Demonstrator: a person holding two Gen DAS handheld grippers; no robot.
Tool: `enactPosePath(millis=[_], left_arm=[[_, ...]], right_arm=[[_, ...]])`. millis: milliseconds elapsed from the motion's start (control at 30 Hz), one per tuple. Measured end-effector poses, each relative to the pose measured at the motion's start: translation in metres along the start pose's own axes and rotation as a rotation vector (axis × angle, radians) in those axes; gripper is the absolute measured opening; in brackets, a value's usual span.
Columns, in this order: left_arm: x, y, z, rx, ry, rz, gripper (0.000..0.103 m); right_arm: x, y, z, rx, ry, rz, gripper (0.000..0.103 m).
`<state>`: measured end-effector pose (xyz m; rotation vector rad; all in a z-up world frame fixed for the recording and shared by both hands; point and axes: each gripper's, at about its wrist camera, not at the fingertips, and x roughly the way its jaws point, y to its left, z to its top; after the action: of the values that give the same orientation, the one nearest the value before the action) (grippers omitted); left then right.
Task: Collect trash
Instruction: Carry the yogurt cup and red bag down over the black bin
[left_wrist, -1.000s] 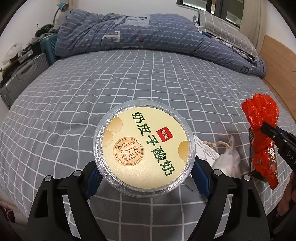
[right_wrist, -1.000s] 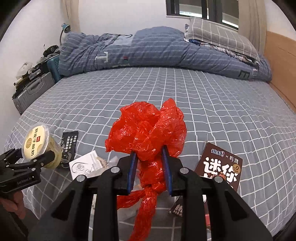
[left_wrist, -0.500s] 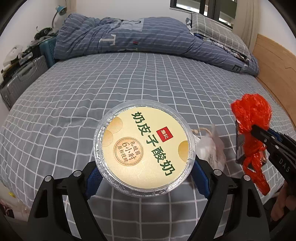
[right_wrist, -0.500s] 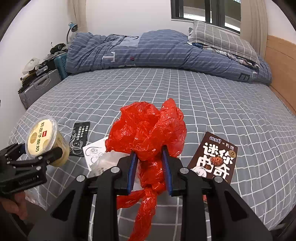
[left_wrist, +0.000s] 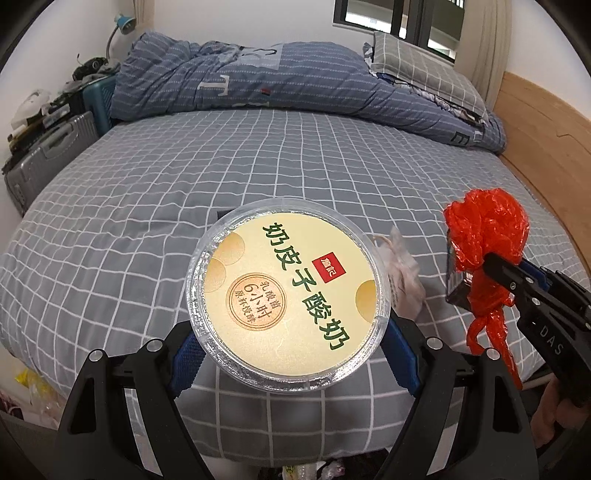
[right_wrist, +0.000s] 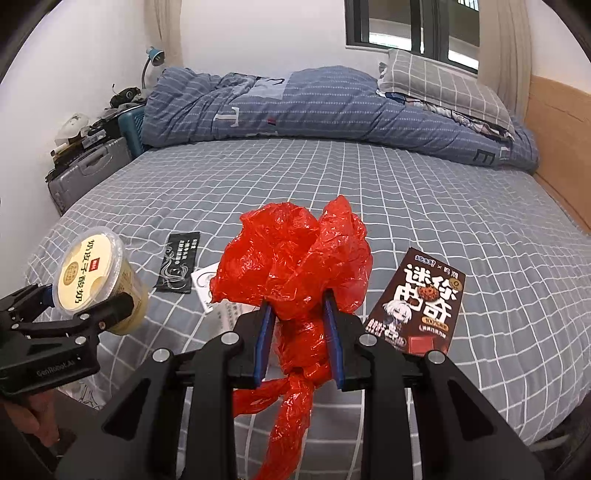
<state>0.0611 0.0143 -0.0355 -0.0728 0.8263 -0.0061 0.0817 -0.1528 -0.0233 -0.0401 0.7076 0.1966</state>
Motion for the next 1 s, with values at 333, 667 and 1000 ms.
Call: enactPosePath(millis=[333, 667, 1000], left_arm=[[-0.026, 0.001, -0.027, -0.015, 0.001, -0.009, 0.08], [-0.049, -0.004, -0.054, -0.016, 0.015, -0.026, 0.08], [-0.067, -0.006, -0.089, -0.011, 0.046, -0.043, 0.08]], right_arm=[[-0.026, 0.01, -0.019, -0.006, 0.0, 0.006, 0.025], [-0.053, 0.016, -0.046, 0.008, 0.014, 0.016, 0.025], [-0.071, 0.024, -0.079, 0.01, 0.048, 0.016, 0.025]])
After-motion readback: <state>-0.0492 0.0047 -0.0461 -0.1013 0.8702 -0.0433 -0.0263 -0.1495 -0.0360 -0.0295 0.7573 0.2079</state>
